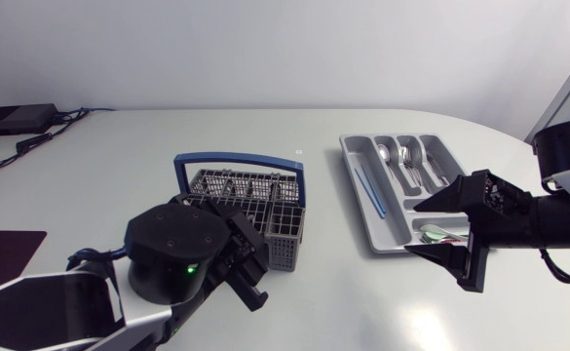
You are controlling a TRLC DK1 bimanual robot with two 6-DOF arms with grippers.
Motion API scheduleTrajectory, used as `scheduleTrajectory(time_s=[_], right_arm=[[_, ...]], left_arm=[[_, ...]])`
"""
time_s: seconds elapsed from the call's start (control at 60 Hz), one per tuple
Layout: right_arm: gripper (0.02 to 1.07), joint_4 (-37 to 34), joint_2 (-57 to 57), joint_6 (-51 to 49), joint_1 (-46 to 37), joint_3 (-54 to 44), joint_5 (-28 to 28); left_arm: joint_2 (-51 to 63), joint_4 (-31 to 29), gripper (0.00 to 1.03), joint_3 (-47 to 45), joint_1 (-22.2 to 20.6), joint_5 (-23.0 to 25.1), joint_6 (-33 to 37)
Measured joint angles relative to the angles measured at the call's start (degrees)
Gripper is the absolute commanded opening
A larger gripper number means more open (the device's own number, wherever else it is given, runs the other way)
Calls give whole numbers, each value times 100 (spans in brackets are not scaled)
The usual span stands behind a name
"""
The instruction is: Unload the cutlery basket into the drawer organizer.
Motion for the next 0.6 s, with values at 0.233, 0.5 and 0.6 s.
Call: scheduleTrajectory(time_s=[0.233,0.5,0.6], right_arm=[[92,0,-4,-22,-79,-2,-2],[92,2,-7,-120,-212,-105,-24],[92,2,-7,-157,-254,-114,-31]], left_arm=[[203,59,55,0,33,-164,-2],[352,227,49,0,33,-273,-2],[433,264,46,0,33,-275,-2]])
